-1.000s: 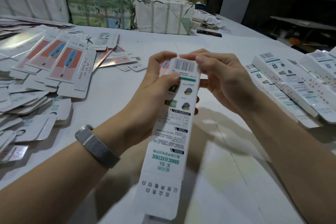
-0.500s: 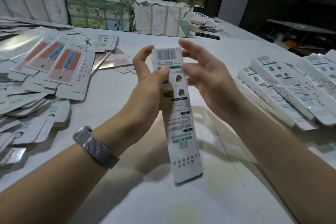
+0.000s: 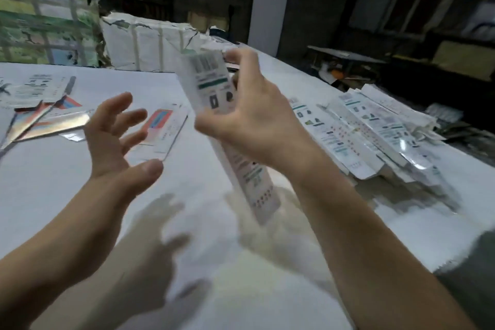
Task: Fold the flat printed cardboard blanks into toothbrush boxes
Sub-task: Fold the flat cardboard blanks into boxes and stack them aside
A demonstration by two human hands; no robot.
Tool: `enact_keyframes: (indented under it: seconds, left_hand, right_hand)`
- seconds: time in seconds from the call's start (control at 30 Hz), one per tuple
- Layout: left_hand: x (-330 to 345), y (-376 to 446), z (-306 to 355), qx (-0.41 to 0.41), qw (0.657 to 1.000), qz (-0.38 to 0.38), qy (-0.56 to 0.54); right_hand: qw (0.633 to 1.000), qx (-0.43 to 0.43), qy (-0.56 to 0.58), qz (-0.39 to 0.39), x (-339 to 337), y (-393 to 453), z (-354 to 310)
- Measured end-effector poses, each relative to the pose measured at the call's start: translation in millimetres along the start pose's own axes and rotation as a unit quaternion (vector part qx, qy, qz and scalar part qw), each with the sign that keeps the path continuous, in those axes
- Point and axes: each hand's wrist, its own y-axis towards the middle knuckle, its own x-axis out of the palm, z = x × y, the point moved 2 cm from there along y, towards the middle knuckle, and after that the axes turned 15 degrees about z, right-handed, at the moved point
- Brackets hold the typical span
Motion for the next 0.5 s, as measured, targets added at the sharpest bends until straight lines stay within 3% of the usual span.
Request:
enact_keyframes:
  seconds: [0.17, 0.33, 0.4, 0.5]
  left_hand:
    - [-23, -9, -13, 0.069, 0.987, -0.098, 0.108]
    - [-27, -12, -16, 0.047, 0.973, -0.136, 0.179]
    - [-26, -9, -15, -0.008, 0.983, -0.102, 0.15]
    - [-29, 1, -8, -0.069, 0.986, -0.04, 0.149]
  right_hand:
    - [0.968, 0.061, -0.178, 0.164, -58, 32, 56]
    - [0.928, 0.179, -0.295, 0.142, -62, 44, 108]
    - [0.928, 0.139, -0.288, 0.19, -54, 44, 106]
    - [0.962, 0.051, -0.098, 0.251, -30, 43, 80]
